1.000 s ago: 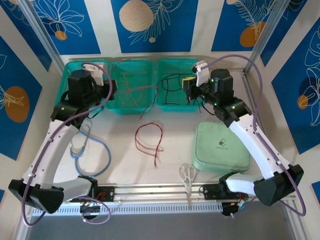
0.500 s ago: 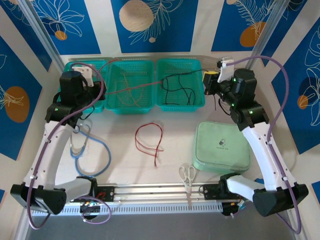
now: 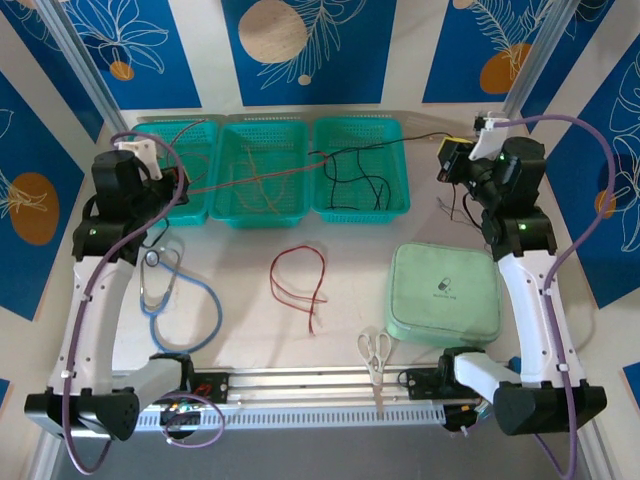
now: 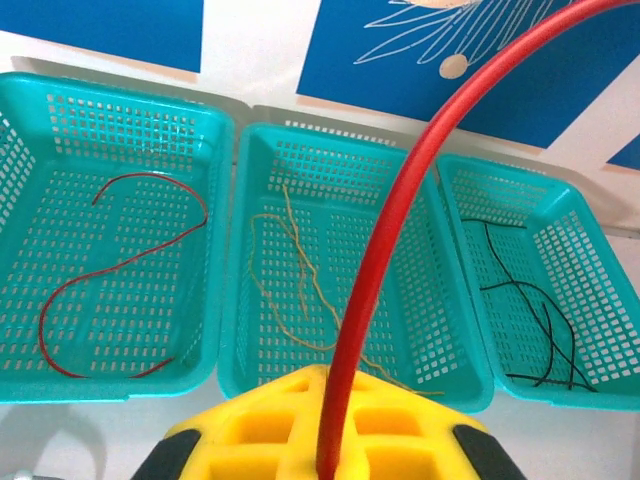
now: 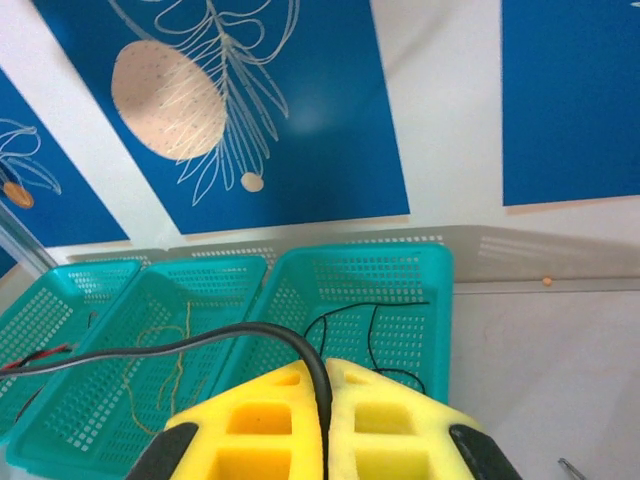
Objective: Untangle the cables
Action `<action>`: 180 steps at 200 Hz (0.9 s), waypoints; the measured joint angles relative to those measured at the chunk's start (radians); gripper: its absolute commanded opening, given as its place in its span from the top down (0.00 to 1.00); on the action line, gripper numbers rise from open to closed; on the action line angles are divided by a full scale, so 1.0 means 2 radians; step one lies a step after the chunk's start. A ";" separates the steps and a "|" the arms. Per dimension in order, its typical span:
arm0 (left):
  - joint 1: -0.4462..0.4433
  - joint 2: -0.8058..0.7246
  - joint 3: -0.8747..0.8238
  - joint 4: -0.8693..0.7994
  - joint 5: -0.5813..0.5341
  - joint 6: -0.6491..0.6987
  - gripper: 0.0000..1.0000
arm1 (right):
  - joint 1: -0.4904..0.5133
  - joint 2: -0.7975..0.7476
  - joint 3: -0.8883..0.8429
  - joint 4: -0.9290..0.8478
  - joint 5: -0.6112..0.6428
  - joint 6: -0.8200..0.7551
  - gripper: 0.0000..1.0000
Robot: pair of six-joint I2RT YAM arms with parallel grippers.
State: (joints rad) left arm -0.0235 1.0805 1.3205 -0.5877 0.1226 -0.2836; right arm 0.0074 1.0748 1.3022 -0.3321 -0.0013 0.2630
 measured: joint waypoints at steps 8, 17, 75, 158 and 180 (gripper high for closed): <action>0.005 -0.003 0.000 -0.002 0.002 0.000 1.00 | -0.006 0.000 0.001 0.000 -0.002 0.001 1.00; 0.010 -0.006 0.000 -0.005 0.004 0.000 1.00 | -0.014 -0.001 0.001 0.000 -0.003 0.003 1.00; 0.047 -0.013 0.000 -0.016 0.023 -0.003 1.00 | -0.053 -0.004 0.003 -0.003 -0.023 0.005 1.00; 0.048 0.008 0.066 0.009 0.060 -0.025 1.00 | -0.045 -0.005 0.026 -0.003 -0.049 0.008 1.00; 0.048 0.044 0.130 0.019 0.056 -0.020 1.00 | -0.036 -0.002 0.029 -0.004 -0.051 0.012 1.00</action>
State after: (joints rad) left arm 0.0719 1.1683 1.5806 -0.5507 0.2344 -0.3233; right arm -0.0650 1.0698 1.3598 -0.3397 -0.1036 0.2863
